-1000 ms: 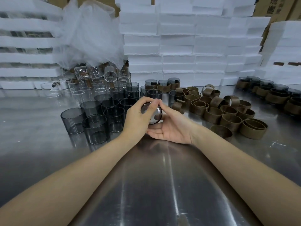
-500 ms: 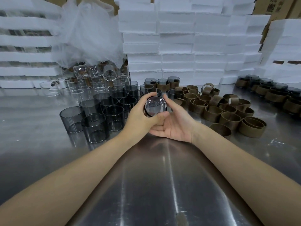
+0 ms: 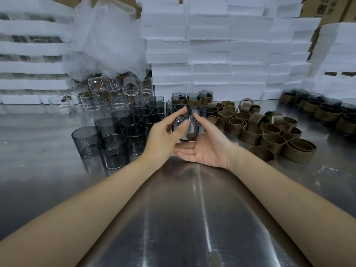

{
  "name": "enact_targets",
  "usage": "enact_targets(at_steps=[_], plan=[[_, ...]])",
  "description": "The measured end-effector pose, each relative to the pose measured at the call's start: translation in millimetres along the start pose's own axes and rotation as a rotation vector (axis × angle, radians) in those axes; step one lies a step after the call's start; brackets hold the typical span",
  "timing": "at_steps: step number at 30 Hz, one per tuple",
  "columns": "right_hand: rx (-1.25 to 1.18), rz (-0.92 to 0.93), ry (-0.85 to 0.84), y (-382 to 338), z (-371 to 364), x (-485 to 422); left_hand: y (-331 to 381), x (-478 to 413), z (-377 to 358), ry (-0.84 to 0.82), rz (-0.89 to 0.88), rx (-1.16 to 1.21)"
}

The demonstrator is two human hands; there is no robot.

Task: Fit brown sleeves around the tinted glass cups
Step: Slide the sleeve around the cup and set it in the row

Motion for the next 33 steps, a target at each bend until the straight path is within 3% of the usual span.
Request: enact_targets(at_steps=[7, 10, 13, 15, 17, 21, 27, 31, 33], plan=[[0.104, 0.154, -0.071, -5, -13, -4, 19, 7, 8, 0.089, -0.123, -0.043], [0.171, 0.271, 0.032, -15, -3, -3, 26, 9, 10, 0.11, -0.212, -0.071], [0.418, 0.444, 0.242, -35, 9, 4, 50, 18, -6, 0.029, -0.44, -0.242], [0.691, 0.568, 0.365, -48, 9, 18, 70, 37, -31, -0.062, -0.697, -0.473], [0.998, 0.584, 0.417, -46, 10, 24, 70, 48, -59, -0.197, -0.793, -0.706], [1.111, 0.671, 0.451, -45, 4, 24, 51, 39, -64, -0.205, -0.596, -0.897], [1.027, 0.818, 0.411, -54, -9, 20, 44, 32, -57, -0.102, -0.454, -0.997], [1.15, 0.781, 0.402, -45, -4, 19, 35, 30, -57, -0.085, -0.373, -1.059], [1.154, 0.873, 0.374, -50, -11, 24, 32, 29, -50, -0.05, -0.326, -1.05]])
Point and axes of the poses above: each hand's wrist, its own x-axis away from the middle knuckle, its own z-axis out of the back of the hand, y = z × x, the point moved 10 cm from there along -x, towards the middle knuckle, and after that the axes turned 4 degrees about y, right-handed, at the moved point
